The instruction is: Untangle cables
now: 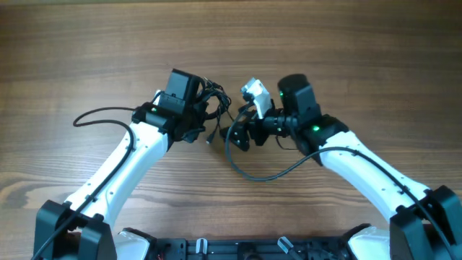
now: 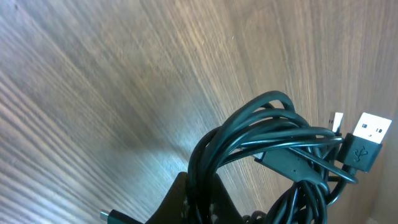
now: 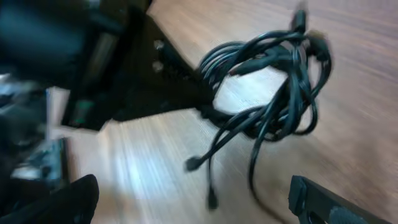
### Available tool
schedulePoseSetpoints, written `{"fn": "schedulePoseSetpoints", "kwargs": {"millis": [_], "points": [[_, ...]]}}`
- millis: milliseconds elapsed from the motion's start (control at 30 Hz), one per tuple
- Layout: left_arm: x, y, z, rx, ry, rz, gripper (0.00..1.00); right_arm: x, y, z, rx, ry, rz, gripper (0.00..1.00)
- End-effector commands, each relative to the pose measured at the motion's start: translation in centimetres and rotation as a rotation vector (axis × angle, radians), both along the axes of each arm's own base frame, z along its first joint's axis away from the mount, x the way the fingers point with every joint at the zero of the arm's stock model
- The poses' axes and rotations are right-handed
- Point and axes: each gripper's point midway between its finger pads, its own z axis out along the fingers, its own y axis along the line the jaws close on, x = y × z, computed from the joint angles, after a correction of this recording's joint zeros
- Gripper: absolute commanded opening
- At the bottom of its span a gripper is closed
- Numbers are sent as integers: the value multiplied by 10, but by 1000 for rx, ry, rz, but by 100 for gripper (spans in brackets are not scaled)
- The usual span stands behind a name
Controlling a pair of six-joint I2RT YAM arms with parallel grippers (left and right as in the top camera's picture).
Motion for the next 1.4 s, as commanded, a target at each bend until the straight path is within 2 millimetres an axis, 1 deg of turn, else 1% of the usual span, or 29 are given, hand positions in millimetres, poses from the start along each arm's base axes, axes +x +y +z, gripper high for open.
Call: {"fn": "schedulePoseSetpoints", "kwargs": {"millis": [0, 33, 100, 167, 200, 233, 267, 333, 400, 433, 467, 500, 567, 633, 667, 733, 833, 867, 933, 1033, 1133, 1200, 1300, 1333, 1367], "points": [[-5, -15, 10, -121, 29, 55, 4, 17, -2, -15, -130, -84, -110, 100], [-7, -18, 11, -148, 42, 61, 4, 21, -1, -21, -159, -97, -133, 100], [-10, -25, 12, -193, 65, 53, 4, 36, -7, -40, -220, -86, -241, 100], [-11, -25, 12, -196, 69, 54, 4, 35, -5, -55, -225, -44, -237, 99], [-10, -24, 12, -201, 72, 67, 4, 33, -4, -61, -226, -18, -236, 87], [-10, -22, 12, -209, 77, 91, 4, 29, -2, -66, -223, 14, -226, 76], [-8, -20, 12, -217, 82, 115, 4, 28, -3, -70, -226, 39, -233, 62], [-8, -18, 12, -215, 80, 119, 4, 26, -4, -72, -219, 78, -258, 33], [-5, -14, 11, -174, 55, 86, 4, 19, 0, -69, -199, 101, -224, 5], [-2, -5, 10, -104, 19, 58, 4, 15, 1, -66, -189, 111, -208, 5], [1, 2, 10, -34, -14, 10, 4, 10, 0, -57, -171, 120, -194, 4], [4, 8, 9, 36, -44, -51, 4, 6, 0, -46, -143, 128, -172, 4], [8, 18, 10, 164, -90, -171, 4, -8, 2, -18, -61, 142, -109, 4], [11, 22, 11, 233, -118, -252, 4, -15, 0, 2, -11, 143, -79, 4], [14, 21, 13, 276, -149, -335, 4, -21, -1, 14, 27, 149, -49, 4], [18, 13, 17, 311, -197, -427, 4, -30, 2, 29, 93, 178, -2, 4], [21, -26, 28, 315, -311, -582, 4, -24, 7, 38, 137, 179, -18, 4], [16, -43, 31, 313, -337, -635, 4, -18, 6, 40, 147, 184, -50, 4], [7, -62, 32, 311, -354, -697, 4, 2, -7, 34, 131, 226, -204, 4], [3, -69, 32, 295, -360, -715, 4, 19, -25, 30, 147, 296, -338, 4], [3, -85, 39, 219, -400, -747, 4, 23, -29, 28, 154, 326, -372, 4], [7, -89, 44, 207, -427, -745, 4, 20, -30, 18, 132, 371, -381, 4], [12, -92, 50, 195, -460, -735, 4, 5, -27, 7, 106, 420, -316, 4], [13, -97, 54, 174, -481, -744, 4, 4, -30, 0, 80, 431, -325, 4], [14, -100, 56, 166, -495, -758, 4, 7, -34, -4, 68, 434, -349, 4]]}}
